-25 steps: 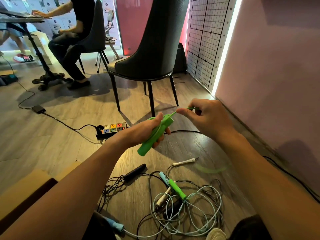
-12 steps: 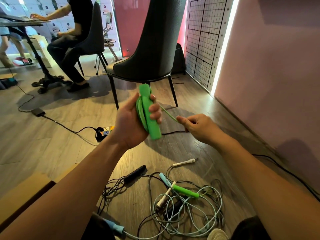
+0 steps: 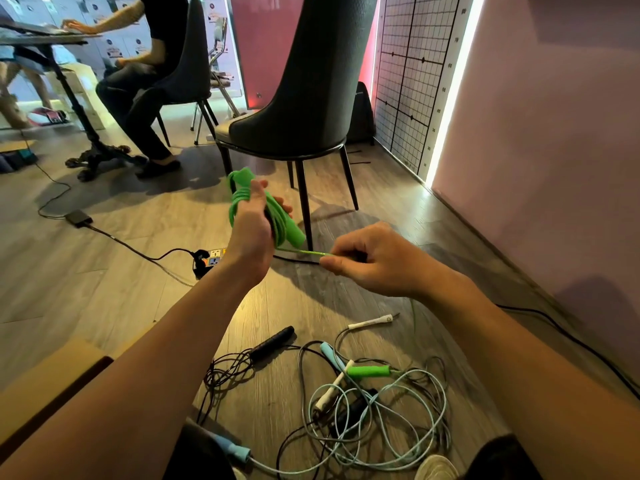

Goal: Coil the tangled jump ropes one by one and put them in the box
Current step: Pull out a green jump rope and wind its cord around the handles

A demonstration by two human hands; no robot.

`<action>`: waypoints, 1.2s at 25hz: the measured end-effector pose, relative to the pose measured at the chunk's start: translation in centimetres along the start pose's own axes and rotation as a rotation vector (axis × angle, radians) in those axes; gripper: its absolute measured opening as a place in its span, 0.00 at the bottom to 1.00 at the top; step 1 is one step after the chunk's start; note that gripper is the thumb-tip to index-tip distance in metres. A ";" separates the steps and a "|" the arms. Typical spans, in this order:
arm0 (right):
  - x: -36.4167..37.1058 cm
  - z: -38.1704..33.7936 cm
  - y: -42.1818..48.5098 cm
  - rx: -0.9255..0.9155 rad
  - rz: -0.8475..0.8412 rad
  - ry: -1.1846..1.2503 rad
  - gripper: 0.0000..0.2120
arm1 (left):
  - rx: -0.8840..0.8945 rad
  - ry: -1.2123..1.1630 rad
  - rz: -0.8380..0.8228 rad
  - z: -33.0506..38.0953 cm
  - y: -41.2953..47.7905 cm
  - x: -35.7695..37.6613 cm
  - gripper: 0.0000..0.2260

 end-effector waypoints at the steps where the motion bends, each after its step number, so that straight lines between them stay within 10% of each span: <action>1: -0.1 -0.3 -0.1 -0.030 0.021 -0.043 0.09 | 0.005 0.173 -0.043 0.0 -0.2 0.1 0.12; 6: -1.8 -0.5 -0.7 -0.188 0.170 -0.235 0.05 | -0.162 0.673 -0.513 -0.4 -2.0 0.5 0.16; 10: -3.2 0.0 -1.0 -0.189 0.344 -0.288 0.15 | -0.419 0.441 -0.924 -0.4 -3.2 1.1 0.23; 16: -3.1 0.1 -1.1 -0.133 0.426 -0.216 0.18 | -0.490 0.305 -1.116 0.6 -4.2 2.4 0.25; 23: -1.9 1.0 -0.9 0.112 0.350 -0.004 0.25 | -0.387 -0.510 -0.989 1.8 -3.6 1.9 0.20; 30: -1.1 2.4 -1.1 0.264 0.097 -0.011 0.22 | -0.016 -0.738 -0.230 2.0 -1.0 0.1 0.18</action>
Point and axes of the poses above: each hand's wrist, its own y-axis towards the middle knuckle, its own x-axis out of the palm, z = x × y, the point moved 1 cm from there along y, towards the middle knuckle, and after that the axes turned 15 degrees about y, right-handed, at the moved point
